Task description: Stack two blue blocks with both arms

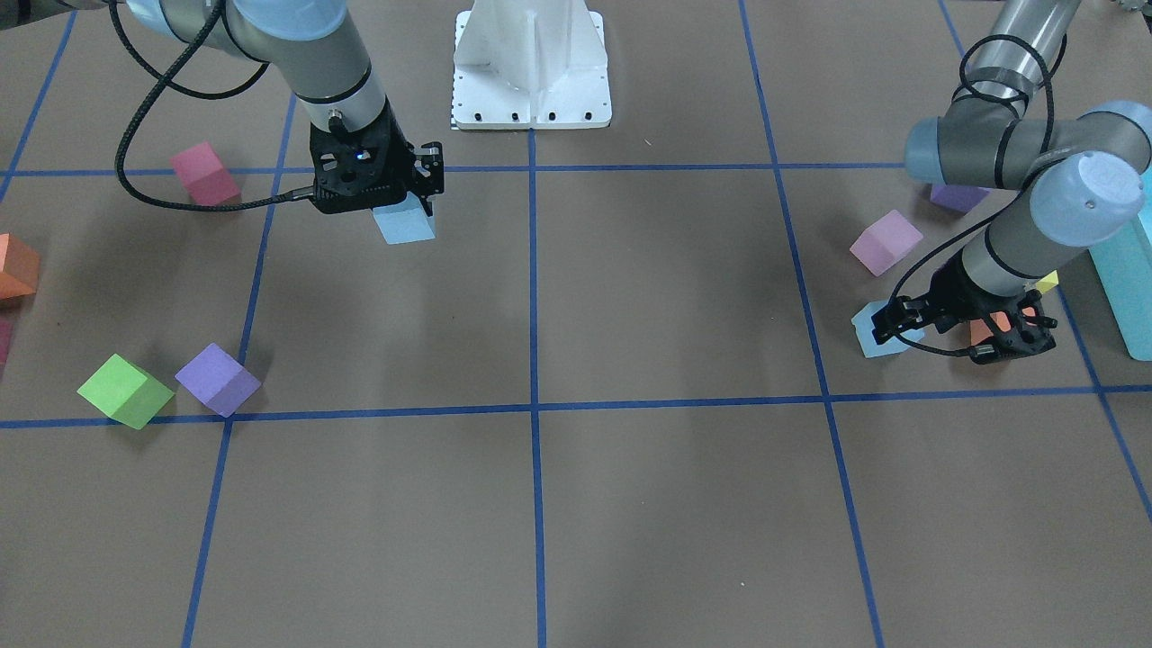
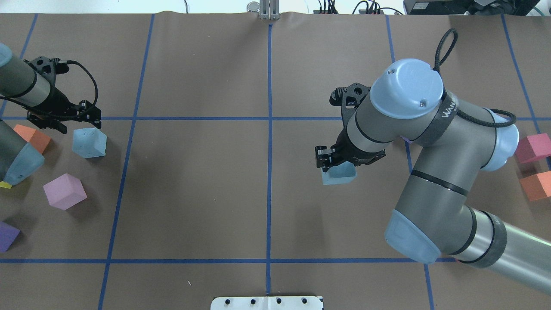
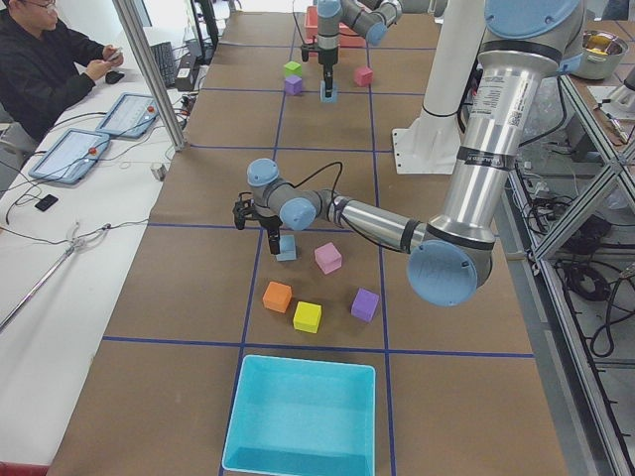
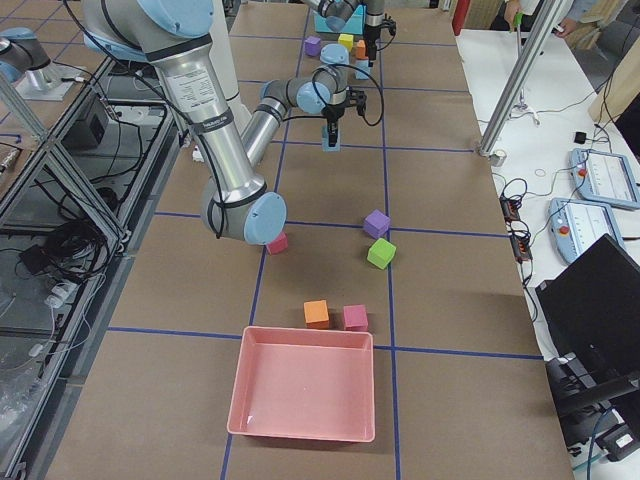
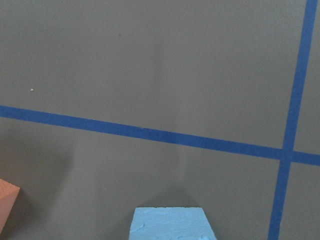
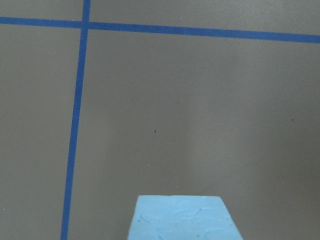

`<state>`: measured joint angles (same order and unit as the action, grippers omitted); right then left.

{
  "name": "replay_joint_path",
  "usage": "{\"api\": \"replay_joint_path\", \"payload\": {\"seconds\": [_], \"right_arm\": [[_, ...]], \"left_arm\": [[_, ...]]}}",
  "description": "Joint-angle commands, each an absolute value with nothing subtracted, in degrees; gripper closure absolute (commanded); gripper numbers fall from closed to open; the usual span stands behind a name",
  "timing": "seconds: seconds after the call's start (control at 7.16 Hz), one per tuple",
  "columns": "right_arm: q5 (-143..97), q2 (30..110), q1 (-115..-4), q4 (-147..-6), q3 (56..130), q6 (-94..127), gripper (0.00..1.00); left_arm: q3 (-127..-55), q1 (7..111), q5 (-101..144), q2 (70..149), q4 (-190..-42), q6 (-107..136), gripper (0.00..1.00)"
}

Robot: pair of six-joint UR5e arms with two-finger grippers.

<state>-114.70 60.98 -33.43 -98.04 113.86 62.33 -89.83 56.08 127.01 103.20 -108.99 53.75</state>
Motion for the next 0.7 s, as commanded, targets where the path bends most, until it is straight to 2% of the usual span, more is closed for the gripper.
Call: {"api": "replay_joint_path", "payload": {"seconds": [0.0, 0.56], "right_arm": [[-111.81, 60.91, -30.07, -98.0, 114.17, 66.25, 0.55], [-108.9, 60.38, -26.63, -98.0, 114.08, 69.69, 0.55]], "left_arm": [[-89.82, 55.11, 127.09, 103.01, -109.25, 54.31, 0.01], [-89.65, 53.97, 126.91, 102.22, -109.34, 55.81, 0.02]]}}
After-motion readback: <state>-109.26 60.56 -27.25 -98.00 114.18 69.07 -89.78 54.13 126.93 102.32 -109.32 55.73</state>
